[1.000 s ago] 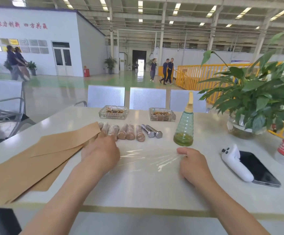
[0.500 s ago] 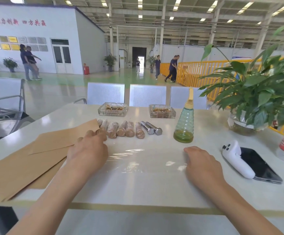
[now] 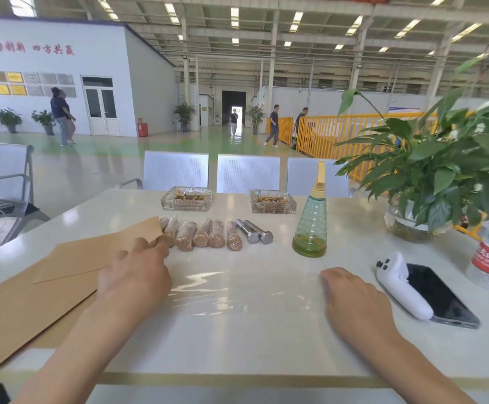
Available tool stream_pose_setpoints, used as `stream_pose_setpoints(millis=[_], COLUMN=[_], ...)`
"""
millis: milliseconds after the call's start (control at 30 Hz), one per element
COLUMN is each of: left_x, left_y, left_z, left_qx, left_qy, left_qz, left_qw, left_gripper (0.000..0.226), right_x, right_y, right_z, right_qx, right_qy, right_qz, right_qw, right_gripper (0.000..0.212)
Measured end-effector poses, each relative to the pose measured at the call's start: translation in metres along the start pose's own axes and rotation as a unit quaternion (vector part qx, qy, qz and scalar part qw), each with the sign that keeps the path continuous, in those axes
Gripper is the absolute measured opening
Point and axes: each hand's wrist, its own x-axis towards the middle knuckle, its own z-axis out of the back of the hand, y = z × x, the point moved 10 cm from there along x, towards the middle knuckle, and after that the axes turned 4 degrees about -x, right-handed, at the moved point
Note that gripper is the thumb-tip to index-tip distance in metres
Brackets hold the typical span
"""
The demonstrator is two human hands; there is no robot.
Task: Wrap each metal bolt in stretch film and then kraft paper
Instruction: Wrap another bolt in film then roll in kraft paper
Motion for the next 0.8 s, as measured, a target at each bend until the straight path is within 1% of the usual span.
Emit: stream_pose_setpoints(millis=[100, 233, 333, 467, 567, 700, 733, 800], left_x=[-0.001, -0.001, 0.003, 0.003, 0.001, 0.002, 0.002, 0.002], left_y=[-0.003, 0.006, 0.02, 0.023, 0.022, 0.029, 0.03, 0.029], left_z=[-0.005, -0.008, -0.004, -0.003, -0.004, -0.005, -0.005, -0.005], left_qx=[0.02, 0.027, 0.023, 0.018, 0.03, 0.017, 0.016, 0.013], left_qy=[0.0, 0.012, 0.004, 0.0, 0.002, 0.0, 0.0, 0.001], left_qz=[0.006, 0.004, 0.016, 0.018, 0.01, 0.015, 0.014, 0.011], left_qw=[1.0, 1.0, 1.0, 1.0, 0.999, 1.0, 1.0, 1.0], left_gripper=[0.048, 0.057, 0.053, 0.048, 0.053, 0.057, 0.057, 0.058], right_x=[0.0, -0.003, -0.004, -0.006, -0.007, -0.007, -0.007, -0.006], right_y=[-0.004, -0.007, -0.009, -0.01, -0.012, -0.012, -0.013, -0.016], right_z=[0.0, 0.003, 0.002, 0.004, 0.005, 0.001, -0.001, -0.004], right_qx=[-0.009, -0.015, -0.019, -0.03, -0.043, -0.062, -0.067, -0.067], right_qy=[-0.008, -0.007, 0.0, -0.003, -0.001, 0.013, 0.019, 0.028], right_qz=[0.001, 0.015, 0.018, 0.024, 0.023, 0.035, 0.036, 0.039], right_qw=[1.0, 1.0, 1.0, 0.999, 0.999, 0.997, 0.997, 0.997], right_gripper=[0.036, 0.035, 0.037, 0.031, 0.033, 0.022, 0.021, 0.027])
